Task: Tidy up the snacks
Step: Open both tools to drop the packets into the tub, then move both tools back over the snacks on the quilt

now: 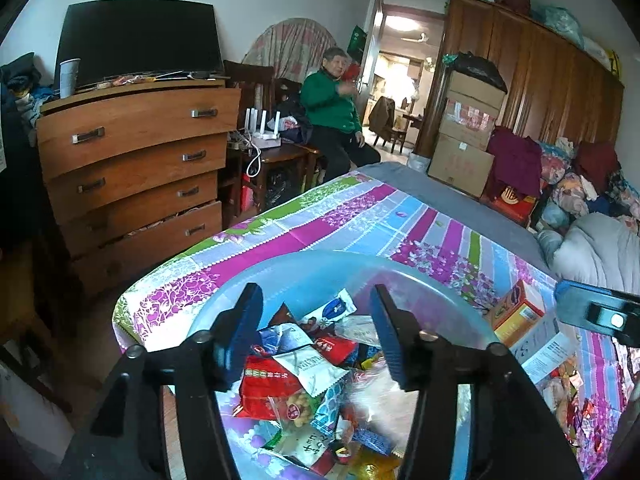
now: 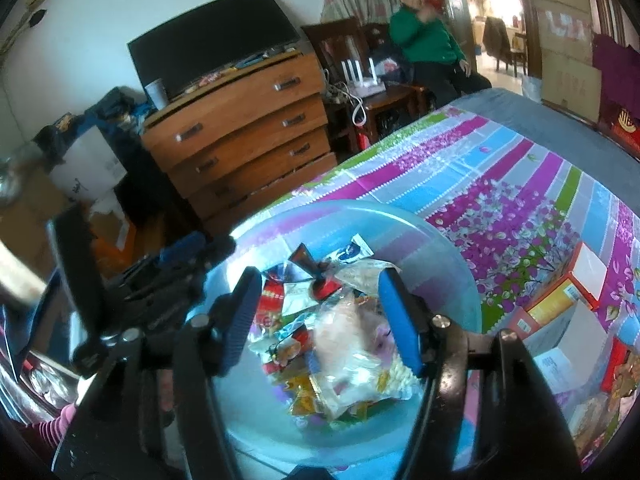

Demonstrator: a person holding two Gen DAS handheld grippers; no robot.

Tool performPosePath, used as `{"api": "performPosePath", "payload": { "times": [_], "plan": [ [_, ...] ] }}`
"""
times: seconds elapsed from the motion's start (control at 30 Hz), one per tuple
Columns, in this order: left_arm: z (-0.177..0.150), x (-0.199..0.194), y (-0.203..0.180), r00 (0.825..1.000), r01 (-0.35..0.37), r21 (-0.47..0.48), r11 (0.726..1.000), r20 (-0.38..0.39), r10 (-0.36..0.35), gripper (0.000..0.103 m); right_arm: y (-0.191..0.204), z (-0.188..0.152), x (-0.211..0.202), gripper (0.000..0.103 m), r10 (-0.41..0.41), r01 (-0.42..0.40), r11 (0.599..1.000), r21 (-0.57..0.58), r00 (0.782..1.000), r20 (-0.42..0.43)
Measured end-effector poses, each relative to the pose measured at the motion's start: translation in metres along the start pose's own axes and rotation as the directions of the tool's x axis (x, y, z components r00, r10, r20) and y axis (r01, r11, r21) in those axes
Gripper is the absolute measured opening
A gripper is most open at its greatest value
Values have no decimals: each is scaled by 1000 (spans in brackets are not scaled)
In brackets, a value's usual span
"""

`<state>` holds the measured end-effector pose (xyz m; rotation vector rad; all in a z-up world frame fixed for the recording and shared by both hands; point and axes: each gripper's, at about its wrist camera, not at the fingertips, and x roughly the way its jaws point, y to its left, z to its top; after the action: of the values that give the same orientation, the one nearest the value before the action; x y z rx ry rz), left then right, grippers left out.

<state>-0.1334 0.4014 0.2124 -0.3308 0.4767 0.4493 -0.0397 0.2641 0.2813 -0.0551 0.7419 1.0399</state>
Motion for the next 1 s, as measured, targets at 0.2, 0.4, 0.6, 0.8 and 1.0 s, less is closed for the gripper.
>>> {"api": "performPosePath", "payload": {
  "times": [0.2, 0.4, 0.6, 0.8, 1.0],
  "plan": [
    [-13, -50, -17, 972, 129, 15, 992, 198, -129, 88, -15, -78, -48, 74, -70, 68, 997, 27, 996, 52],
    [-42, -86, -90, 934, 280, 240, 930, 154, -321, 97, -91, -206, -91, 80, -215, 229, 940, 251, 973, -81],
    [-97, -89, -191, 849, 521, 381, 764, -139, -510, 97, -188, -309, -160, 80, -373, 435, 787, 437, 900, -225],
    [-148, -63, -245, 801, 598, 388, 701, -326, -502, 97, -258, -316, -174, 79, -394, 489, 806, 333, 864, -313],
    [-167, -37, -271, 783, 610, 359, 707, -410, -467, 96, -292, -300, -114, 79, -324, 412, 895, 171, 864, -386]
  ]
}}
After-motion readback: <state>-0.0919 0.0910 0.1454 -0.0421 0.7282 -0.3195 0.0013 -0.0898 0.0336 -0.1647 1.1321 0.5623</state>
